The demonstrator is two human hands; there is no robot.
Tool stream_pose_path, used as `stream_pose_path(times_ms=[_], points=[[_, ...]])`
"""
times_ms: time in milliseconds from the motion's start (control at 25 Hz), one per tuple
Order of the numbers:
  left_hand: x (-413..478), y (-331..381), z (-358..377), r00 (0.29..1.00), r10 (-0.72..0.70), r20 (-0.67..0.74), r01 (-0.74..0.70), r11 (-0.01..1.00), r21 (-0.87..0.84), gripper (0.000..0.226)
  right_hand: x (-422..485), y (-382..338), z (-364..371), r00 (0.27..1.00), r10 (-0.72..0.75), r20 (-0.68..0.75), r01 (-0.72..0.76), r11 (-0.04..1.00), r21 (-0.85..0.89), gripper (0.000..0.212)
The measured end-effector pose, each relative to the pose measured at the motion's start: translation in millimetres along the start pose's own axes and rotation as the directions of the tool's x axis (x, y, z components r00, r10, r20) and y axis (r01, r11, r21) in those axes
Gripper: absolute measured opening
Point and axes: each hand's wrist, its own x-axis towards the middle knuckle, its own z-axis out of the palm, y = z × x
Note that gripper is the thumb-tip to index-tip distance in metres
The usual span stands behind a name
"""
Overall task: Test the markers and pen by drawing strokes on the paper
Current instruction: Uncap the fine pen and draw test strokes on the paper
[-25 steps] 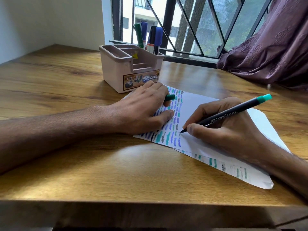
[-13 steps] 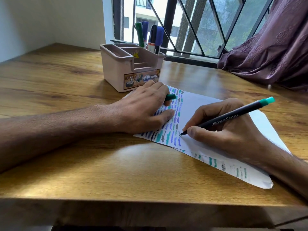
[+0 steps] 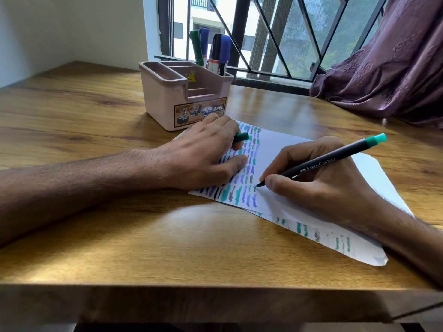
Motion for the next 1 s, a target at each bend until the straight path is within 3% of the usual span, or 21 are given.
stream_pose_path(times_ms=[200,360,480,640,840,1000], points=[[-0.9,0.2,-1.3,1.000,-0.001,-0.006,0.001,1.000,-0.002,0.032,-0.2,1.7,0.3,0.999,-0.008,0.036,0.008,1.000,-0.004,0.013],[-1.8,1.2,-1.7,1.000,0.001,-0.008,-0.001,1.000,-0.001,0.032,2.0,4.1,1.2,1.000,-0.011,-0.020,0.011,1.000,0.015,0.006],[-1.3,1.9,-2.5,1.000,-0.007,0.005,0.007,1.000,-0.006,0.030,1.7,4.8,1.2,0.999,-0.034,0.031,0.034,0.999,-0.006,0.005],[-1.2,1.4,-2.9,1.000,0.002,0.001,-0.002,1.000,-0.001,0.030,0.8,7.7,-0.5,1.000,-0.021,-0.005,0.021,1.000,0.023,0.015],[0.2,1.8,-2.6,1.000,0.010,-0.003,-0.010,1.000,0.001,0.027,2.8,8.1,1.9,1.000,-0.027,-0.014,0.028,0.999,0.017,0.012],[0.8,-0.1,-2.2,1.000,0.007,0.005,-0.007,1.000,0.003,0.029,2.6,11.6,2.3,0.994,0.068,-0.080,-0.050,0.978,0.204,0.011]])
